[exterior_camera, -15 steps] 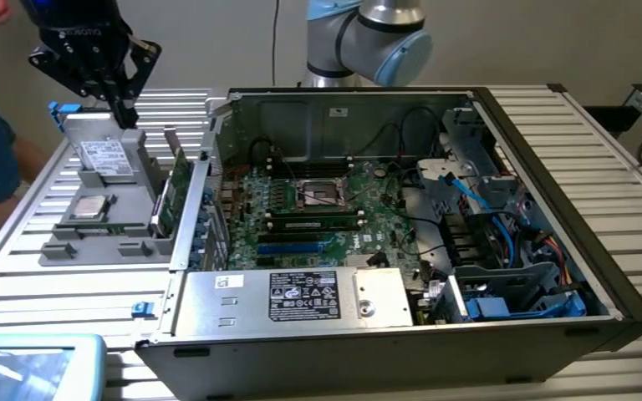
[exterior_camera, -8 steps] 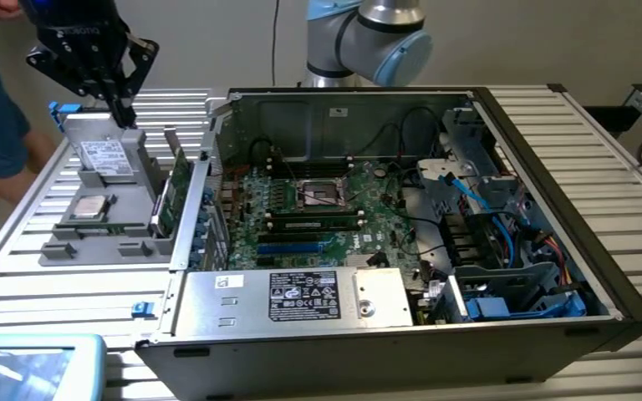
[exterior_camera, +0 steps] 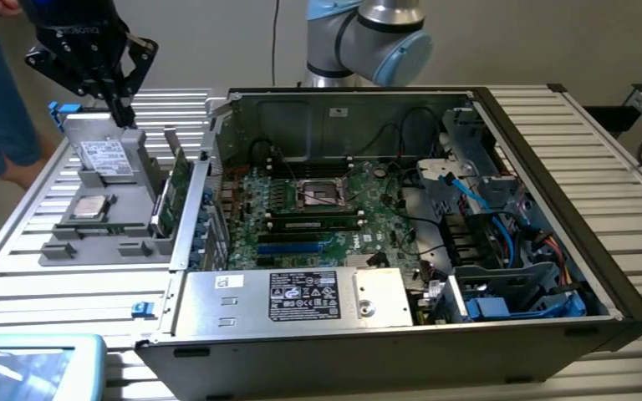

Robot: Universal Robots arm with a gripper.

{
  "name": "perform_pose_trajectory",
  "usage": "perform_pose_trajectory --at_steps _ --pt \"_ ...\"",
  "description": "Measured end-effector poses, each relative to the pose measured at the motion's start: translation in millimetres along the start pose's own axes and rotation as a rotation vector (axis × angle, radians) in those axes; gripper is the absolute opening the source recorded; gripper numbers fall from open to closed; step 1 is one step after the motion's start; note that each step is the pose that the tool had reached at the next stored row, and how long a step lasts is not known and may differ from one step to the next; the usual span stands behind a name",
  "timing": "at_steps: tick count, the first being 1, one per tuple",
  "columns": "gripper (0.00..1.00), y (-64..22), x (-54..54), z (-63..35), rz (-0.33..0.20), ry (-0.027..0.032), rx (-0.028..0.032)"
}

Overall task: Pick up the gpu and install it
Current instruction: 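Reach for the gpu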

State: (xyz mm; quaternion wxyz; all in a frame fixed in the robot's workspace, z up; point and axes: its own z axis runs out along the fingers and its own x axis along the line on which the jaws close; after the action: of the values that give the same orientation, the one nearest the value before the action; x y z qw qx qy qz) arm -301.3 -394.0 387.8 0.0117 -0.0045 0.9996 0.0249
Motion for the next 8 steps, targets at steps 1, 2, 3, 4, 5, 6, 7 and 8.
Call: perform_pose_trajectory --at_steps 1,2,3,4,5,6,7,8 --pt "0.12 0.0 0.0 0.0 0.000 0.0000 0.0000" --pt "0.12 0.0 0.1 0.0 0.000 0.0001 0.0000" --pt "0.12 0.0 0.1 0.0 0.000 0.0001 0.0001" --pt "0.12 0.0 0.1 0.1 0.000 0.0001 0.0001" --pt "0.12 0.0 0.1 0.1 0.000 0.0002 0.0001" --pt "0.12 0.0 0.1 0.4 0.000 0.0000 0.0000" --pt "0.12 0.0 0.1 0.8 0.000 -0.0002 -0.0001" --pt "0.13 0.1 0.2 1.0 0.000 0.0000 0.0001"
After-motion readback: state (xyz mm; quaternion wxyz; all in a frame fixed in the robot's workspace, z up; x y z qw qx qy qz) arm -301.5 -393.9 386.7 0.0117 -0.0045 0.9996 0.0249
